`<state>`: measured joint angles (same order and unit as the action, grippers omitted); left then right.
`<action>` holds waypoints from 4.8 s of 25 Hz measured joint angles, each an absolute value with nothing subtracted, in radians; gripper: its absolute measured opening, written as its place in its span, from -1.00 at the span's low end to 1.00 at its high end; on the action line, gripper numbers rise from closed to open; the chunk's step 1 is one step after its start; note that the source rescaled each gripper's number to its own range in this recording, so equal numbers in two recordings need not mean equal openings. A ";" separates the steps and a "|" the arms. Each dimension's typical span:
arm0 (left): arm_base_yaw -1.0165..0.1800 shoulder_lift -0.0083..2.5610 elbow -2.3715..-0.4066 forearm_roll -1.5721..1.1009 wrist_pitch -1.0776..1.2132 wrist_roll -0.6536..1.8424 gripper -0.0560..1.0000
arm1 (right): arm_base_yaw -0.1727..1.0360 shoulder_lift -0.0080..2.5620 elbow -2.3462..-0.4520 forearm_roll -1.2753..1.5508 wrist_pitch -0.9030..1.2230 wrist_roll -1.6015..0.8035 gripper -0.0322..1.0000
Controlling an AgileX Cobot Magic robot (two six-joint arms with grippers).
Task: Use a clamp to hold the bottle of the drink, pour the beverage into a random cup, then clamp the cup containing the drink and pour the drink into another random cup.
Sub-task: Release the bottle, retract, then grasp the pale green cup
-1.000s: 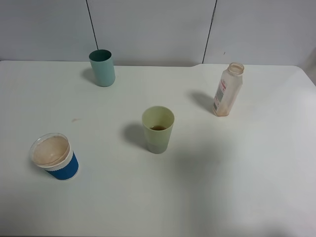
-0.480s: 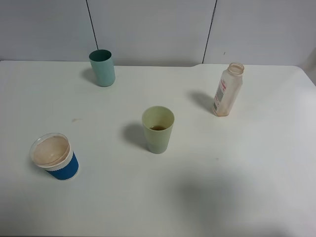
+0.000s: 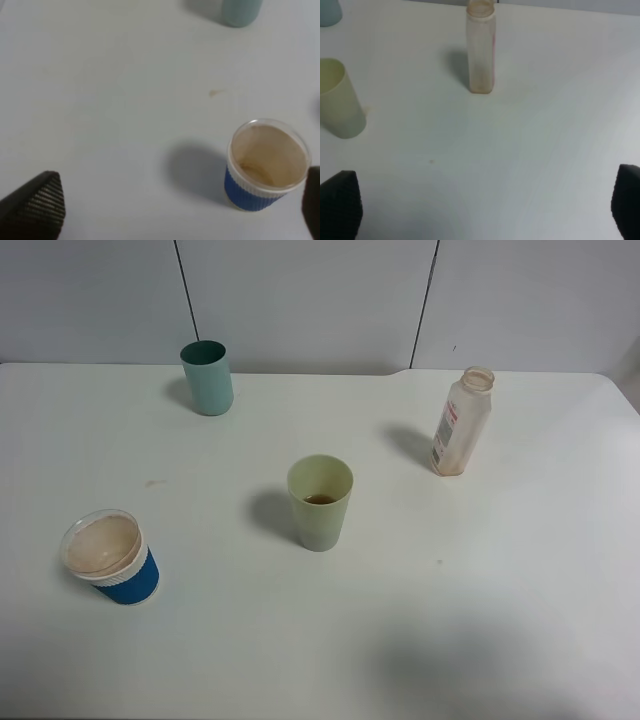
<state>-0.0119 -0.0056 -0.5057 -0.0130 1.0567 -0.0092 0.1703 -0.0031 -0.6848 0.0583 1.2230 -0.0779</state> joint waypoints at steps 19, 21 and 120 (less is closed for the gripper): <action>-0.012 -0.006 -0.506 -0.013 1.057 -0.009 0.76 | 0.170 -0.003 -0.496 0.031 1.068 -0.016 1.00; -0.012 -0.006 -0.506 -0.013 1.057 -0.009 0.76 | 0.170 -0.003 -0.496 0.015 1.066 0.007 1.00; -0.026 0.732 -0.543 -0.715 0.685 0.732 0.76 | 0.014 -0.003 -0.496 -0.055 1.064 0.103 1.00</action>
